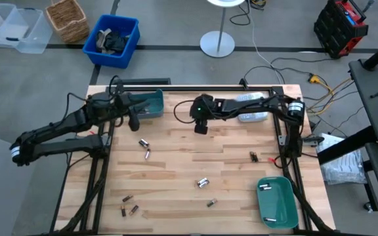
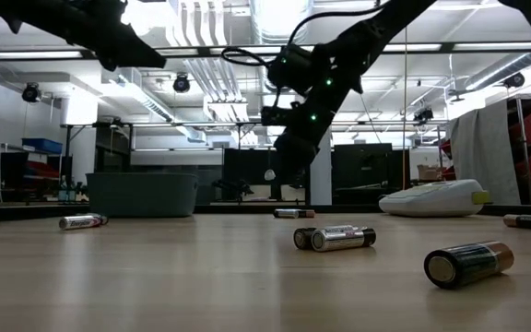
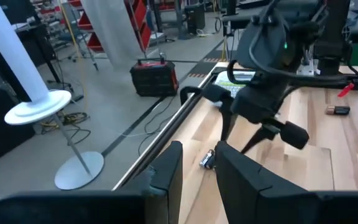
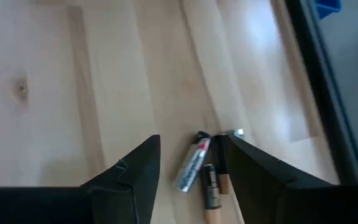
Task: Sort batteries
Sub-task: Put the silver battery into the green bin
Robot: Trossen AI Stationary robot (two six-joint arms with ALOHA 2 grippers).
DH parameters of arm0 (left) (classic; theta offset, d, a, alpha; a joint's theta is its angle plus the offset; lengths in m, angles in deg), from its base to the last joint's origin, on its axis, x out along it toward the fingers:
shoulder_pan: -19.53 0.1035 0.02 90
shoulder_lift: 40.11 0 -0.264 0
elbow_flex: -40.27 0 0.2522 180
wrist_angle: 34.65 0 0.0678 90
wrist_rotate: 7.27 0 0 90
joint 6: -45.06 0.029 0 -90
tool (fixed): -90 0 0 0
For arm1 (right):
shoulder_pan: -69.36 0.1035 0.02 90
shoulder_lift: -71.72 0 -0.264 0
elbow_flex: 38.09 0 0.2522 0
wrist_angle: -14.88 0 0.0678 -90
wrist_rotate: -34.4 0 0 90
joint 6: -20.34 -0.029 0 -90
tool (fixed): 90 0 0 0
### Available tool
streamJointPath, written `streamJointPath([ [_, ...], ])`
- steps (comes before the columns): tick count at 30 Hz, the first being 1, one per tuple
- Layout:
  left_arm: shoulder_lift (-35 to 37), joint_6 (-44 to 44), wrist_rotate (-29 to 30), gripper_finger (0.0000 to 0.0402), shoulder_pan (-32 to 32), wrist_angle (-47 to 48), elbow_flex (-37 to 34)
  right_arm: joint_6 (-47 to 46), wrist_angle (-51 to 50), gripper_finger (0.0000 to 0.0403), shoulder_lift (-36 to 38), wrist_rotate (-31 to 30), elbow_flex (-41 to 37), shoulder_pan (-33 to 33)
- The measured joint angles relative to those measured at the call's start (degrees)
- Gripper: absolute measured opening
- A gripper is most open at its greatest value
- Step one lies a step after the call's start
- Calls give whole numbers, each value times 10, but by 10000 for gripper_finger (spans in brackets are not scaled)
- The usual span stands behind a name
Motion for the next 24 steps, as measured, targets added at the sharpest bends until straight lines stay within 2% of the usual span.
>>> streamJointPath([
  [14,-6,2,0,75,0,7,-1,-46,11,176,-59,-5,0,0],
  [24,-8,9,0,75,0,8,-1,-58,14,176,-64,-19,1,0],
])
